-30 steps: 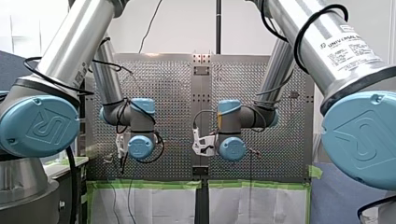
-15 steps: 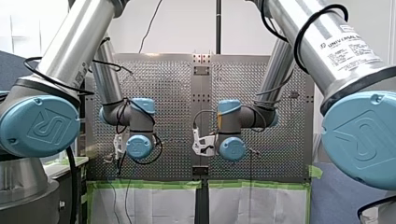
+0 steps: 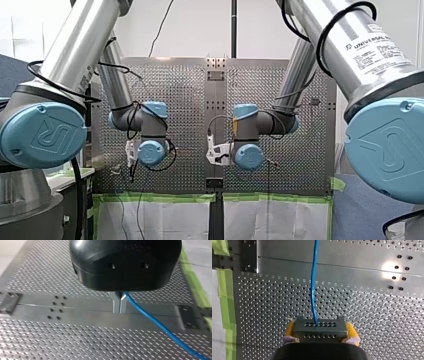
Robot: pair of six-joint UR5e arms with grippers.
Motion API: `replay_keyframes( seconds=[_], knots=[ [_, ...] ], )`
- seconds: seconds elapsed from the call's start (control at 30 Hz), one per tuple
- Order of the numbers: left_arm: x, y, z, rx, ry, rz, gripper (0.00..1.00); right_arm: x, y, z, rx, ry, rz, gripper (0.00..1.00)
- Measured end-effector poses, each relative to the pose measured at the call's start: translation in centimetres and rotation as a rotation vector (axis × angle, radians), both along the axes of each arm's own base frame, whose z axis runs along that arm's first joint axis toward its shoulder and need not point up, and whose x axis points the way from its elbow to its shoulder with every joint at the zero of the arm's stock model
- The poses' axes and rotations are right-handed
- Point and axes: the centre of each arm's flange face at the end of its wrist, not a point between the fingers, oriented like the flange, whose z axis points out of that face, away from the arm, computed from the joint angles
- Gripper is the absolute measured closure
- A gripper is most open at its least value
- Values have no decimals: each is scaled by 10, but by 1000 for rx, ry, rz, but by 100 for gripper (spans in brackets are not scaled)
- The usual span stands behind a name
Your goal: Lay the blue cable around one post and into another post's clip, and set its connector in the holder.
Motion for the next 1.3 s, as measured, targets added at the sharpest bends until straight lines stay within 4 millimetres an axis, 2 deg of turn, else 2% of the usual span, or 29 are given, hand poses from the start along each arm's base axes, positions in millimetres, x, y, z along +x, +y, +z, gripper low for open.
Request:
replay_keyframes(
  seconds=[0.17,0.33,0.63,0.9,1.3],
  knots=[
    [11,-6,22,-23,-24,-18,100,0,0,17,21,-32,15,100],
    [21,-7,44,-57,-47,-13,100,3,-8,40,19,-65,16,100],
    [42,-5,89,-161,-99,14,100,17,-28,101,-34,-121,14,100],
    [44,6,119,-201,-117,45,100,26,-42,160,-84,-168,23,100],
    [52,38,156,-268,-133,79,100,34,-49,249,-162,-223,72,100]
  ],
)
